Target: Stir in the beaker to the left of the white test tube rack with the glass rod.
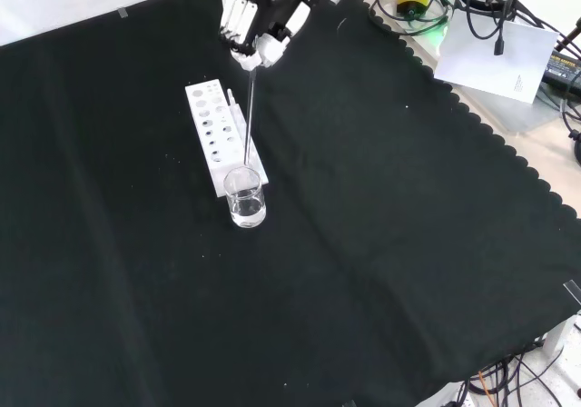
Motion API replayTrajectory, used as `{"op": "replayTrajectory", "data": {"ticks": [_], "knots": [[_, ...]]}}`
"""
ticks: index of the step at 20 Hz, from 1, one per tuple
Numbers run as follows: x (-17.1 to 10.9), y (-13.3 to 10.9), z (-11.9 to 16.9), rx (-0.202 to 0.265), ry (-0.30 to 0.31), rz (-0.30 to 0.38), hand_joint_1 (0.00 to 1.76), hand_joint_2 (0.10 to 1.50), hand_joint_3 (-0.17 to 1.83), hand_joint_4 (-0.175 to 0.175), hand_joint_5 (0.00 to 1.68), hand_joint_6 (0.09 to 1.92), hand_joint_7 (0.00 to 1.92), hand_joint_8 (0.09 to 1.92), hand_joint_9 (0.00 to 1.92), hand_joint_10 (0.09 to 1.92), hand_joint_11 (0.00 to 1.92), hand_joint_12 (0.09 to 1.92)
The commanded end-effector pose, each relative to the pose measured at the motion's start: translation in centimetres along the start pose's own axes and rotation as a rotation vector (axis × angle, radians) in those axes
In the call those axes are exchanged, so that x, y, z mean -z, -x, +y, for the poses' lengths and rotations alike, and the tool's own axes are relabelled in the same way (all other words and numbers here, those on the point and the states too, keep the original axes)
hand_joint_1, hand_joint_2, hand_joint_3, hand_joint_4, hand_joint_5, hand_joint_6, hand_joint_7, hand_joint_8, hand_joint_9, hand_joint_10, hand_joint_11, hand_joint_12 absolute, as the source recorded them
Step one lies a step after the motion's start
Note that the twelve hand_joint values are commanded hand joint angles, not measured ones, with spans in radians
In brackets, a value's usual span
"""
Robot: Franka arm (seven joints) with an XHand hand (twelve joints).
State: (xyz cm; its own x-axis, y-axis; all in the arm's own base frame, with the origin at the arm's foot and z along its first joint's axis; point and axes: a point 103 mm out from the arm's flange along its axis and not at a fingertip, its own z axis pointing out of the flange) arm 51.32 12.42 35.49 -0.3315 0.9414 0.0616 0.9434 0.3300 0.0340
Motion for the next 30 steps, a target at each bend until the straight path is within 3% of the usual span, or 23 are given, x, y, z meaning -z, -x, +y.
{"op": "replayTrajectory", "data": {"ticks": [1, 19, 28, 30], "knots": [[-0.8, 0.6, 1.2, 0.011, -0.007, -0.003, 1.38, 1.16, 0.0, -0.175, 0.79, 0.85, 0.86, 1.22, 0.93, 1.44, 1.54, 0.68], [-6.1, 1.0, 2.5, 0.055, -0.063, -0.013, 1.38, 1.16, 0.0, -0.175, 0.79, 0.86, 0.86, 1.22, 0.93, 1.45, 1.54, 0.68], [-9.1, 1.1, 3.6, 0.103, -0.104, -0.022, 1.38, 1.16, 0.0, -0.175, 0.79, 0.86, 0.86, 1.22, 0.93, 1.45, 1.54, 0.68], [-9.5, 0.7, 3.6, 0.117, -0.107, -0.03, 1.33, 1.1, -0.04, -0.175, 0.99, 0.66, 1.08, 1.03, 1.29, 1.16, 1.57, 0.66]]}}
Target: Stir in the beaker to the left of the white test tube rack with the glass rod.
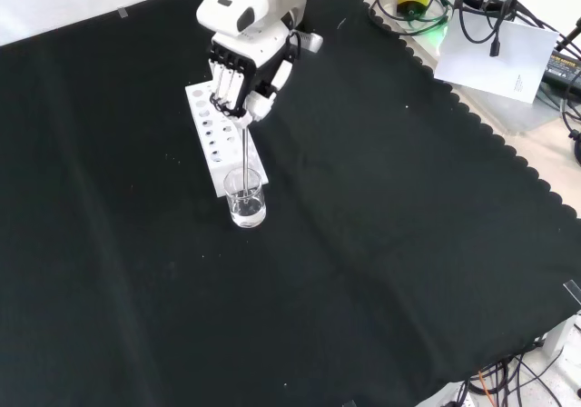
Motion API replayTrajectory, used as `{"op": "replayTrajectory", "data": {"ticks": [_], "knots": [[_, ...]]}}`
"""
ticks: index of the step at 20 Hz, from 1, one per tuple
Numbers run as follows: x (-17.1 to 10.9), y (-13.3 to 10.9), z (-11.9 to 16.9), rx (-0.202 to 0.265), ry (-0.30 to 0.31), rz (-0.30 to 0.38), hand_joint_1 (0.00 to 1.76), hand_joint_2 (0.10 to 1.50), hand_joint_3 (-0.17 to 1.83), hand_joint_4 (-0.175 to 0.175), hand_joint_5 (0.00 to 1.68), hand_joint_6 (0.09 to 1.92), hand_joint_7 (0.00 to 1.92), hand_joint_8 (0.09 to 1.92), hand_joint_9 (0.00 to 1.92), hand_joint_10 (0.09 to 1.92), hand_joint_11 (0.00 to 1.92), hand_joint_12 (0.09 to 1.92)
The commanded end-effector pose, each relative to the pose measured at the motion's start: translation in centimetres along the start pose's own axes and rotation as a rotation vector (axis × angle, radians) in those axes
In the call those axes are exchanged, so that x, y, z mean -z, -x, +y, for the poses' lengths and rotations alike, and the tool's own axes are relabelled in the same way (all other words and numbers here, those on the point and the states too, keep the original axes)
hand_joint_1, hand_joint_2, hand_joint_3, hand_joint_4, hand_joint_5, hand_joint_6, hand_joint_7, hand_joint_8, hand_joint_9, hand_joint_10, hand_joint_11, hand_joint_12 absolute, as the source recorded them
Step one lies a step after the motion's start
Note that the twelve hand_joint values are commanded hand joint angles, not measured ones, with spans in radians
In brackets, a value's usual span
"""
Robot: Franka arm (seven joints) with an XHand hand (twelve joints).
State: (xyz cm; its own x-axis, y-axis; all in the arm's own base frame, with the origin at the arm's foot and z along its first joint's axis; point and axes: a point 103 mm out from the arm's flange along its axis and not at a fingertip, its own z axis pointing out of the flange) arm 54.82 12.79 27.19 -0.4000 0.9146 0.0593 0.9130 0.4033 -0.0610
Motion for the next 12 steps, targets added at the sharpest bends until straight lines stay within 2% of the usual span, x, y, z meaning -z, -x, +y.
{"op": "replayTrajectory", "data": {"ticks": [1, 3, 5, 7, 8, 9, 10, 12], "knots": [[-1.3, -0.8, 0.7, 0.044, -0.009, -0.025, 1.35, 1.09, 0.0, -0.175, 0.96, 0.67, 1.04, 1.05, 1.21, 1.21, 1.57, 0.63], [-1.5, -1.0, 0.8, 0.046, -0.009, -0.02, 1.37, 1.13, 0.01, -0.175, 0.85, 0.78, 0.92, 1.15, 1.02, 1.36, 1.57, 0.62], [-1.6, -0.8, 1.1, 0.045, -0.01, -0.018, 1.33, 1.1, -0.05, -0.175, 1.01, 0.64, 1.1, 1.01, 1.31, 1.14, 1.58, 0.62], [-1.8, -0.5, 1.6, 0.043, -0.013, -0.018, 1.32, 1.08, -0.09, -0.175, 1.11, 0.51, 1.21, 0.9, 1.47, 0.97, 1.61, 0.58], [-1.9, -0.4, 1.6, 0.041, -0.013, -0.022, 1.32, 1.07, -0.09, -0.175, 1.13, 0.48, 1.23, 0.88, 1.5, 0.94, 1.61, 0.57], [-1.9, -0.3, 1.7, 0.04, -0.016, -0.023, 1.34, 1.09, -0.06, -0.175, 1.04, 0.57, 1.12, 0.96, 1.32, 1.08, 1.6, 0.57], [-2.0, -0.2, 1.8, 0.038, -0.019, -0.024, 1.33, 1.09, -0.05, -0.175, 1.04, 0.59, 1.13, 0.97, 1.34, 1.09, 1.6, 0.57], [-2.1, 0.5, 2.1, 0.03, -0.026, -0.01, 1.32, 1.07, -0.06, -0.175, 1.1, 0.53, 1.2, 0.92, 1.45, 1.0, 1.61, 0.57]]}}
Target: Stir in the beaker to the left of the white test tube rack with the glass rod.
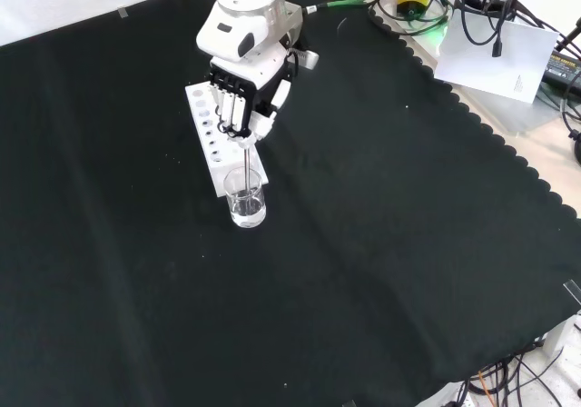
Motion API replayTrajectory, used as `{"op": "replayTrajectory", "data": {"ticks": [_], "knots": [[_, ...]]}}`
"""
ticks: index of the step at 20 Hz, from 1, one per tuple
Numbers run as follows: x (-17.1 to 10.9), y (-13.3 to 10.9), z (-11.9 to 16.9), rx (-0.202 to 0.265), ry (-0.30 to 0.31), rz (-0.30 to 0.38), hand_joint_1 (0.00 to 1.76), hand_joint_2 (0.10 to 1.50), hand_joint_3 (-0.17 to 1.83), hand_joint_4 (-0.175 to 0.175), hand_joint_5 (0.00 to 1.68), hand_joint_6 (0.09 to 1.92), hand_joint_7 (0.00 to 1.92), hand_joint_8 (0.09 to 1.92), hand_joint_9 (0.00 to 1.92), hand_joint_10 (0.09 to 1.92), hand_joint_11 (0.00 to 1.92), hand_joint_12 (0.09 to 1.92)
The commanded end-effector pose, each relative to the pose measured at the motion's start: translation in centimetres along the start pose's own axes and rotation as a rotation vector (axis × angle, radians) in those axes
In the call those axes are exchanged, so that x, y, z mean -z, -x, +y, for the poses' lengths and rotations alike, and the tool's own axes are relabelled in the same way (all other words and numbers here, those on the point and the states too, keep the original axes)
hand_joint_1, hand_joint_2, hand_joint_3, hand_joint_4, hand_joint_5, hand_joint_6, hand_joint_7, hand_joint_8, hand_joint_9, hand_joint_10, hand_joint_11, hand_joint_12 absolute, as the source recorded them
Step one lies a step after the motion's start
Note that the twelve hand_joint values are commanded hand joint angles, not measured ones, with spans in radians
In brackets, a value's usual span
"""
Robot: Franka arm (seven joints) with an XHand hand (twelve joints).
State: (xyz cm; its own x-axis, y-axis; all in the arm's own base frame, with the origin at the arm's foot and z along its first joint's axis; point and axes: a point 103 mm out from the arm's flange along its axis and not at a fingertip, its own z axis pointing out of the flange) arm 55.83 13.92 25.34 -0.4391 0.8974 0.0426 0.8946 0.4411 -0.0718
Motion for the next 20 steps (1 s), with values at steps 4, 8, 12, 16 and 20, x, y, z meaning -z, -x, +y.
{"op": "replayTrajectory", "data": {"ticks": [4, 8, 12, 16, 20], "knots": [[-0.6, 4.3, 0.5, -0.043, -0.014, 0.011, 1.32, 1.01, 0.06, -0.175, 1.1, 0.53, 1.2, 0.92, 1.46, 0.99, 1.62, 0.56], [0.1, 5.9, -0.9, -0.083, -0.008, 0.002, 1.31, 0.99, 0.08, -0.175, 1.14, 0.47, 1.24, 0.87, 1.52, 0.91, 1.63, 0.54], [0.3, 6.3, -2.1, -0.102, -0.012, 0.002, 1.31, 0.99, 0.08, -0.175, 1.15, 0.46, 1.24, 0.86, 1.53, 0.91, 1.63, 0.54], [0.3, 3.8, -3.2, -0.077, -0.024, 0.008, 1.31, 0.98, 0.08, -0.175, 1.15, 0.46, 1.25, 0.86, 1.53, 0.9, 1.63, 0.53], [0.5, 0.9, -3.2, -0.041, -0.021, 0.01, 1.32, 1.05, -0.02, -0.175, 1.1, 0.53, 1.2, 0.92, 1.46, 0.99, 1.62, 0.55]]}}
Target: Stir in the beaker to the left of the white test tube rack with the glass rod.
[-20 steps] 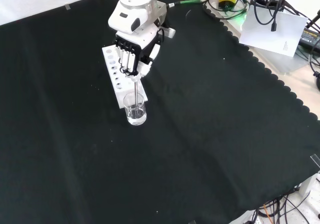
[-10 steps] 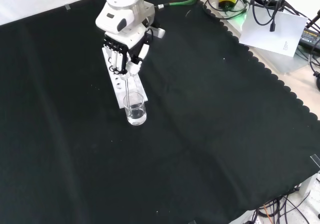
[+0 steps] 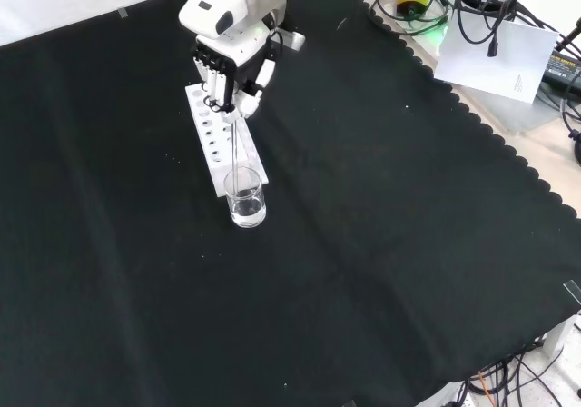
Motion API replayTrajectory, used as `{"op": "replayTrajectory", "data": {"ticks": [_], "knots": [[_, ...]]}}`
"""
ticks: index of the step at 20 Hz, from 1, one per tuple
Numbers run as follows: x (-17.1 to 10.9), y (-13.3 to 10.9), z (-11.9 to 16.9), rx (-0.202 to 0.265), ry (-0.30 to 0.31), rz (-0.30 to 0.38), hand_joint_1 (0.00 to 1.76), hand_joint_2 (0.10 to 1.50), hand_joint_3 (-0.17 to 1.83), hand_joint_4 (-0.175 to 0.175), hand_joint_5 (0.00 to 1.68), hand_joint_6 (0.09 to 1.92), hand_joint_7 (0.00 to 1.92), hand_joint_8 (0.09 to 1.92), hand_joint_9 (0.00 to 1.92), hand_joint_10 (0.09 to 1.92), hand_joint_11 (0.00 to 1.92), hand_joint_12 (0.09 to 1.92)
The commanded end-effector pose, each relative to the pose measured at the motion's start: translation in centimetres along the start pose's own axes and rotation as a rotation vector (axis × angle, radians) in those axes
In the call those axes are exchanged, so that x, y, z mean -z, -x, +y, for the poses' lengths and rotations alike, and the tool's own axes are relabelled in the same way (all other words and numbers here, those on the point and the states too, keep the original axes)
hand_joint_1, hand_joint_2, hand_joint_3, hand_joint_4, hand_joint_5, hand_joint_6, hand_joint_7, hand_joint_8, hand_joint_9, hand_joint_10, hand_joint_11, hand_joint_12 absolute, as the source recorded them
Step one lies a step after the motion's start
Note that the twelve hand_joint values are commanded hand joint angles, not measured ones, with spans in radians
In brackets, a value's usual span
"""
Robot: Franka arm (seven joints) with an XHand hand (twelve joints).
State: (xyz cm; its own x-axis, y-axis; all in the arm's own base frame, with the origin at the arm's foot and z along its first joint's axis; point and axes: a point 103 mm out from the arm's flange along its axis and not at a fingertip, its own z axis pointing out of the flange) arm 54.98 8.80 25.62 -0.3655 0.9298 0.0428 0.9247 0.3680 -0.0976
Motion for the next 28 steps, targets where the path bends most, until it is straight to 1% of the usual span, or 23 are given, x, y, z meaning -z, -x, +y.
{"op": "replayTrajectory", "data": {"ticks": [1, 5, 9, 11, 12, 13, 15, 16, 20, 24, 28], "knots": [[0.2, -3.7, -0.4, 0.044, 0.001, 0.002, 1.31, 1.05, -0.02, -0.175, 1.12, 0.5, 1.22, 0.89, 1.49, 0.95, 1.62, 0.55], [0.2, -4.2, 0.1, 0.048, 0.004, 0.012, 1.31, 1.04, -0.03, -0.175, 1.14, 0.47, 1.24, 0.87, 1.52, 0.91, 1.63, 0.54], [0.2, -4.0, 0.6, 0.035, 0.005, 0.01, 1.31, 1.04, -0.03, -0.175, 1.14, 0.47, 1.24, 0.87, 1.53, 0.91, 1.63, 0.54], [0.3, -3.8, 1.0, 0.03, -0.006, 0.016, 1.31, 1.04, -0.03, -0.175, 1.14, 0.47, 1.24, 0.87, 1.53, 0.91, 1.63, 0.53], [0.3, -3.5, 1.4, 0.034, -0.015, 0.025, 1.31, 1.04, -0.03, -0.175, 1.14, 0.47, 1.24, 0.87, 1.53, 0.91, 1.63, 0.53], [0.4, -2.4, 2.7, 0.039, -0.014, 0.029, 1.31, 1.04, -0.03, -0.175, 1.14, 0.47, 1.24, 0.87, 1.53, 0.91, 1.63, 0.53], [0.5, -1.7, 3.4, 0.041, -0.001, 0.025, 1.31, 1.04, -0.04, -0.175, 1.14, 0.47, 1.24, 0.87, 1.53, 0.91, 1.63, 0.53], [0.4, -1.7, 3.3, 0.039, 0.011, 0.016, 1.31, 1.04, -0.04, -0.175, 1.14, 0.47, 1.24, 0.87, 1.53, 0.91, 1.63, 0.53], [0.3, -1.6, 3.1, 0.038, 0.019, 0.015, 1.31, 1.04, -0.04, -0.175, 1.14, 0.47, 1.24, 0.87, 1.53, 0.91, 1.63, 0.53], [0.6, -0.2, 2.5, 0.021, 0.024, 0.014, 1.31, 1.04, -0.04, -0.175, 1.14, 0.47, 1.24, 0.87, 1.53, 0.91, 1.63, 0.53], [0.8, 0.5, 1.7, 0.001, 0.021, 0.009, 1.31, 1.04, -0.04, -0.175, 1.14, 0.47, 1.24, 0.87, 1.53, 0.9, 1.63, 0.53]]}}
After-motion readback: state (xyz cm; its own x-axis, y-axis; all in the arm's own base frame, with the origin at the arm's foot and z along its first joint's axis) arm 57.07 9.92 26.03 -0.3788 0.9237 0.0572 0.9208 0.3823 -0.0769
